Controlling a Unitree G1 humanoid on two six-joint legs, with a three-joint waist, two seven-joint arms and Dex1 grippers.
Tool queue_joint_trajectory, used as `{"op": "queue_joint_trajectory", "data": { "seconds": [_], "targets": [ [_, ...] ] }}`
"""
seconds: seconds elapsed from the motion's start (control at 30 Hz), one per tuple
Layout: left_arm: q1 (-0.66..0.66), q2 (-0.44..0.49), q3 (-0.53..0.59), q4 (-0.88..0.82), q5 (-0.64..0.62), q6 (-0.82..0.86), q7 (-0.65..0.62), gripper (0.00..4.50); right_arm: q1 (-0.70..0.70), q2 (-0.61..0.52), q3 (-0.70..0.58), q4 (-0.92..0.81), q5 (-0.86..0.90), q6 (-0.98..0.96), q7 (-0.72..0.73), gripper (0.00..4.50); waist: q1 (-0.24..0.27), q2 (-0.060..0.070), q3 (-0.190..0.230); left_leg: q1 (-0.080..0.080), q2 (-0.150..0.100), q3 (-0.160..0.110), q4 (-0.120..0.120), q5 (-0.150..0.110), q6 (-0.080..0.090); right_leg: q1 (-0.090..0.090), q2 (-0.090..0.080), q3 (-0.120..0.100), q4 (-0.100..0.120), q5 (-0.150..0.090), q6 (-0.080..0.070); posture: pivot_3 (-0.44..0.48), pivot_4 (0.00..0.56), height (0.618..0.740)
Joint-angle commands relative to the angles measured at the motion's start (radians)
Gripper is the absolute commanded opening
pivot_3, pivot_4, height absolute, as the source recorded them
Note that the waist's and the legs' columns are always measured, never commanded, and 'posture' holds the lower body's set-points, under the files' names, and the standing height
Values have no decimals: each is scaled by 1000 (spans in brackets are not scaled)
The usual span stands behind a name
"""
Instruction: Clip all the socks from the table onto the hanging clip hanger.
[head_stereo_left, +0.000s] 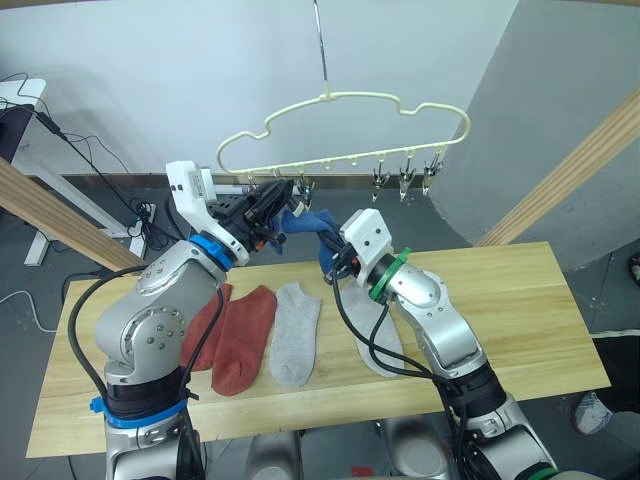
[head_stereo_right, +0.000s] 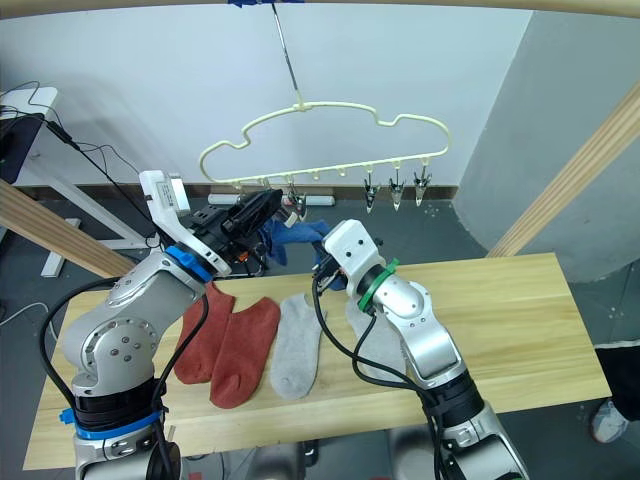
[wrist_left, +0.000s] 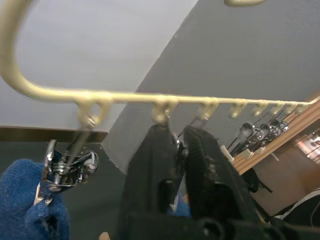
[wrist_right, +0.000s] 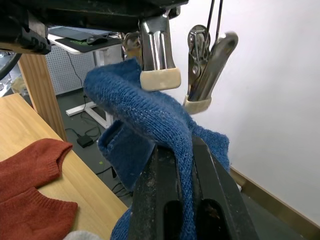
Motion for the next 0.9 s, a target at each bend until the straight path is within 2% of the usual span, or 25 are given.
{"op": "queue_joint_trajectory", "data": {
  "seconds": [0.03, 0.07, 0.23, 0.33, 0.43, 0.6, 0.73, 0.9],
  "targets": [
    [9, 14, 11, -46, -21, -15, -16, 1998, -9, 9, 13, -29, 17, -17, 17, 0, 0, 0, 0, 0, 0, 0, 0, 0, 0, 0, 0, 0, 0, 0, 0, -192, 329, 735],
    [11, 16, 12, -46, -19, -17, -17, 2239, -10, 8, 16, -28, 16, -20, 20, 0, 0, 0, 0, 0, 0, 0, 0, 0, 0, 0, 0, 0, 0, 0, 0, -189, 328, 735],
    [19, 25, 10, -47, -18, -22, -22, 2239, -9, 9, 19, -26, 18, -18, 33, 0, 0, 0, 0, 0, 0, 0, 0, 0, 0, 0, 0, 0, 0, 0, 0, -186, 329, 735],
    [37, 41, 6, -59, -4, -25, -32, 2298, -8, 11, 20, -27, 32, -10, 47, 748, 0, 0, 0, 0, 0, 0, 0, 0, 0, 0, 0, 0, 0, 0, 0, -183, 328, 735],
    [53, 56, 1, -68, 12, -37, -43, 2298, -13, -6, 37, -29, 21, 1, 64, 1776, 0, 0, 0, 0, 0, 0, 0, 0, 0, 0, 0, 0, 0, 0, 0, -183, 328, 735],
    [108, 89, -40, -83, 143, -140, -74, 2298, -2, -67, 26, -66, 28, 30, 103, 1776, 1, 0, 0, 0, 0, 0, 0, 0, 0, 0, 0, 0, 0, 0, 0, -187, 326, 735],
    [181, 86, -82, -88, 288, -276, -77, 2298, 26, -196, -20, -170, 76, 95, 199, 1776, 3, 0, 0, 0, 0, 0, 0, 0, 0, 0, -1, 1, -1, 0, 0, -188, 325, 735],
    [259, 82, -130, -113, 388, -402, -120, 2298, 49, -346, -113, -301, 187, 174, 311, 1776, 6, 0, 0, 0, 1, 0, -1, 0, 0, 0, -1, 1, -1, 0, 0, -187, 324, 735]
  ]
}}
